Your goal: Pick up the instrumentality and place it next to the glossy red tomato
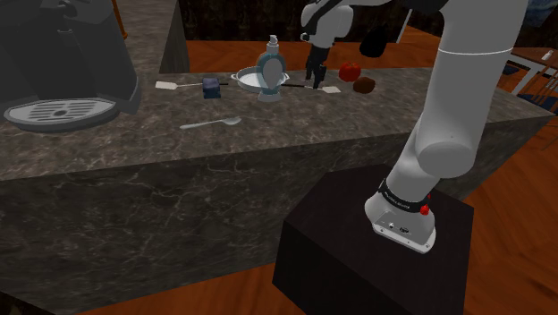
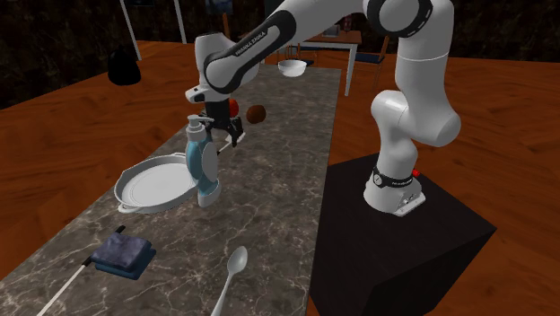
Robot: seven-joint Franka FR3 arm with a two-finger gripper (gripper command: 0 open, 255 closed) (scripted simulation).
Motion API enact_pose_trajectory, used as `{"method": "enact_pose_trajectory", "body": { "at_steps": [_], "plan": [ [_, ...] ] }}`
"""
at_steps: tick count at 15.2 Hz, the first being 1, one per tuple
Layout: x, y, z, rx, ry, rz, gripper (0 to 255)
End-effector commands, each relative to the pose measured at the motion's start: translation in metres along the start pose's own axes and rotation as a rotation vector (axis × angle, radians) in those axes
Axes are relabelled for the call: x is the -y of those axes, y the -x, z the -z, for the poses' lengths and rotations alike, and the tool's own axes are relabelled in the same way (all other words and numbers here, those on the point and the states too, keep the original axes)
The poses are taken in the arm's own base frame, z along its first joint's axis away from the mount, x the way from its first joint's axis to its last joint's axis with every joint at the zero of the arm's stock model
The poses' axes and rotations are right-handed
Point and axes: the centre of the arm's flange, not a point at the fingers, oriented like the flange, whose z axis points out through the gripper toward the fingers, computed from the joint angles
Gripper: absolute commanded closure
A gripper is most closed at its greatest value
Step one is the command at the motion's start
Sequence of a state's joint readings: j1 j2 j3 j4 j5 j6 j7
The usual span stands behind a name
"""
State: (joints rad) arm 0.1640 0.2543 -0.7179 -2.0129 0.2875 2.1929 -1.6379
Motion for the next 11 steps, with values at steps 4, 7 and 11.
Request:
{"method": "enact_pose_trajectory", "body": {
  "at_steps": [4, 7, 11],
  "plan": [
    [0.000, 0.000, 0.044, 0.000, 0.000, 0.000, 0],
    [0.000, 0.000, 0.044, 0.000, 0.000, 0.000, 0],
    [0.000, 0.000, 0.044, 0.000, 0.000, 0.000, 0]
  ]
}}
